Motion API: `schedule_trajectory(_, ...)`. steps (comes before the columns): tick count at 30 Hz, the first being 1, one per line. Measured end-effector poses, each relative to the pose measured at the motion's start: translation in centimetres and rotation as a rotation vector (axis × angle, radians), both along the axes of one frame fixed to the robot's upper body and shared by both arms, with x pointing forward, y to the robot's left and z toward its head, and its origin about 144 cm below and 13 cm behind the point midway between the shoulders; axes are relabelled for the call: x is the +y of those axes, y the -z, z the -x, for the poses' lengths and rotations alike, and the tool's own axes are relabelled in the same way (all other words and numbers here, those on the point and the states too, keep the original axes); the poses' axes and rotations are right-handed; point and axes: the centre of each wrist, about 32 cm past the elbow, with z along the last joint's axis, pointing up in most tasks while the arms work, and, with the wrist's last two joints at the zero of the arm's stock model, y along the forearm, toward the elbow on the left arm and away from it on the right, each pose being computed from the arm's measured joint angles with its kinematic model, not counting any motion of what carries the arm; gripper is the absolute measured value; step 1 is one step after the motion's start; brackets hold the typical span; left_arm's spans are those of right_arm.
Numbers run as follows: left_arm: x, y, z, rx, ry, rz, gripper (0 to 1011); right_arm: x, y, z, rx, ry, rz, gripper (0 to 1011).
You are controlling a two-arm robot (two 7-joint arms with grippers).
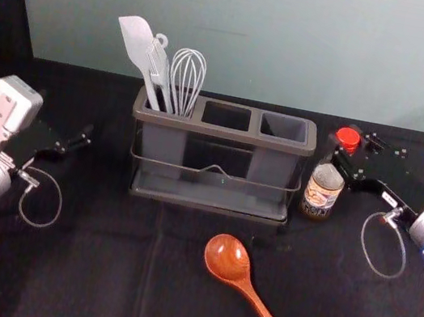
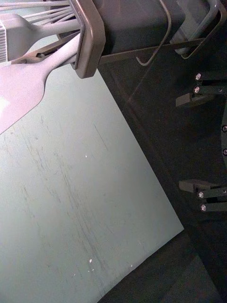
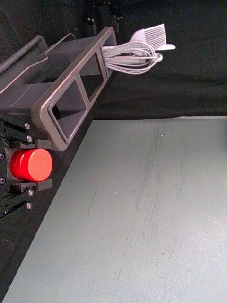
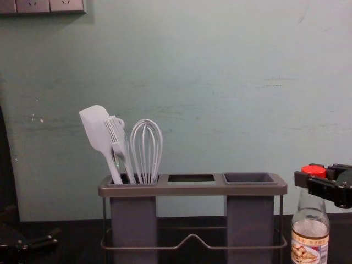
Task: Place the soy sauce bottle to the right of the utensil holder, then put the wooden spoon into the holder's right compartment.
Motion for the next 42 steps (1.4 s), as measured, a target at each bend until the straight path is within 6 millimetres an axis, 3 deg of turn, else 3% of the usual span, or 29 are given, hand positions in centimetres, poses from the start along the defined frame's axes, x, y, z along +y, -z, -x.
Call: schedule_trajectory(42,0.0,0.0,0.0,0.0,0.0,0.0,1005,-0.41,0.03,0.2,0.042,0.006,-0.005,381)
